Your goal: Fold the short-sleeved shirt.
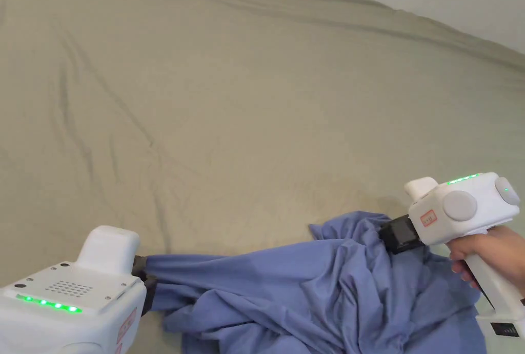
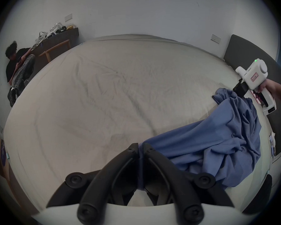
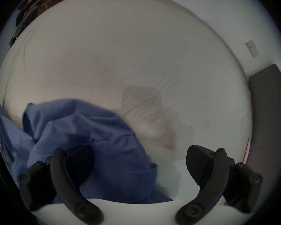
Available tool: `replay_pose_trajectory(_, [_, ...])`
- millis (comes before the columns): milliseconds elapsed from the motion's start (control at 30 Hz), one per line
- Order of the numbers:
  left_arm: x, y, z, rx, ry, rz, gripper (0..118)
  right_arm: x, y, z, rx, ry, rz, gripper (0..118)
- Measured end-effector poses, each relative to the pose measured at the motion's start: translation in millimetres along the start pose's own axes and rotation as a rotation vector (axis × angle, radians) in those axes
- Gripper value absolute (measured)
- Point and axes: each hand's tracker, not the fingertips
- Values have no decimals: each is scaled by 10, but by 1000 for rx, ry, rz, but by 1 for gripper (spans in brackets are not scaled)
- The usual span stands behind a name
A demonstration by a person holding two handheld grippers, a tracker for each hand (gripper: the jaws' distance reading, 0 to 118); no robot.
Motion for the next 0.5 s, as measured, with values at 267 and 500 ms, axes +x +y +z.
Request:
replay_pose_trajectory(267, [39,20,36,19,13,-28,4,-109,-98,266,50,111,-73,4])
replay_pose_trajectory(500, [42,275,370,105,33,-13,4,-163,-328,1001,245,-39,-45,5])
